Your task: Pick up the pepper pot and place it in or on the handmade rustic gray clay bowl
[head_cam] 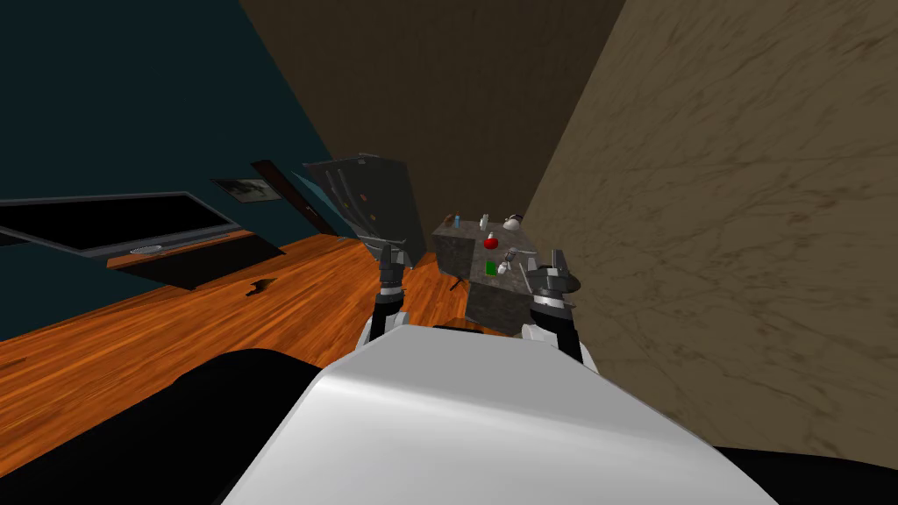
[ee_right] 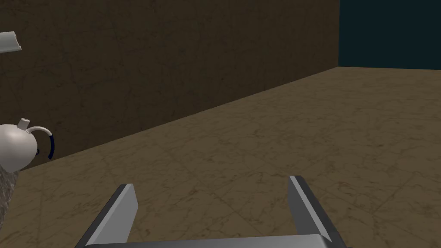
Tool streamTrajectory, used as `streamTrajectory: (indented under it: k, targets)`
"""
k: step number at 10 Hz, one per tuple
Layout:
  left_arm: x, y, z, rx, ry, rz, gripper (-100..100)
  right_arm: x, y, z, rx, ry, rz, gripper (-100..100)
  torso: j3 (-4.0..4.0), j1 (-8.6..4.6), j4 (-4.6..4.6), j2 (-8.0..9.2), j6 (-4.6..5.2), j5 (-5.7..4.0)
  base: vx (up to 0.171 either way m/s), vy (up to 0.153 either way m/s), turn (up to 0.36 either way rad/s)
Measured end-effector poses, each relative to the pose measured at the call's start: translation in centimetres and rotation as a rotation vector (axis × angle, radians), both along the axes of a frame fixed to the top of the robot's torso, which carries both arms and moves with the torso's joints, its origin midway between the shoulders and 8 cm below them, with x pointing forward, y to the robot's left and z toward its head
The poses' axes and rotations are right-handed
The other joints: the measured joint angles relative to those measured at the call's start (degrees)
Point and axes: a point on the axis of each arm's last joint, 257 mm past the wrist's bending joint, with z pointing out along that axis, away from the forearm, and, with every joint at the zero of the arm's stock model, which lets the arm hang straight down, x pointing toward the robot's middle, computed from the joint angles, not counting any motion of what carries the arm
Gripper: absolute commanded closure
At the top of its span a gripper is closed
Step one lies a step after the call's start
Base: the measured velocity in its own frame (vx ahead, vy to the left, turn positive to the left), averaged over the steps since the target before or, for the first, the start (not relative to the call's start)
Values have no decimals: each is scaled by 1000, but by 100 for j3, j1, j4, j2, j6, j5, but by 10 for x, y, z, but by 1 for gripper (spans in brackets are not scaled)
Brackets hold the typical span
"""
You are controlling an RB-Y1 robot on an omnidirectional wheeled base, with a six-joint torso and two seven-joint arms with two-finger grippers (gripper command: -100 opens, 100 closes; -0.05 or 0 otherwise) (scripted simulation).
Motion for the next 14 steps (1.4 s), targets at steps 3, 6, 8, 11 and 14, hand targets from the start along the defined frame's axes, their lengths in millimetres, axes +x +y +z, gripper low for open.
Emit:
streamTrajectory:
  k: [3,6,8,11,14]
  targets:
    - [0,0,0,0,0,0,0,4,-2,-19,-73,63,-1,-100,3,11,1,5,0,2,-12,37,46]
    - [0,0,0,0,0,0,0,10,-20,-64,-198,202,-35,-100,6,31,2,11,-1,6,-34,90,97]
    - [0,0,0,0,0,0,0,3,-41,-101,-298,327,-76,-100,10,40,4,18,1,9,-24,89,51]
    - [0,0,0,0,0,0,0,-2,-61,-142,-386,443,-114,-100,3,23,1,6,0,5,-14,68,99]
    - [0,0,0,0,0,0,0,-16,-86,-184,-483,567,-157,-100,5,25,2,8,0,6,-16,75,62]
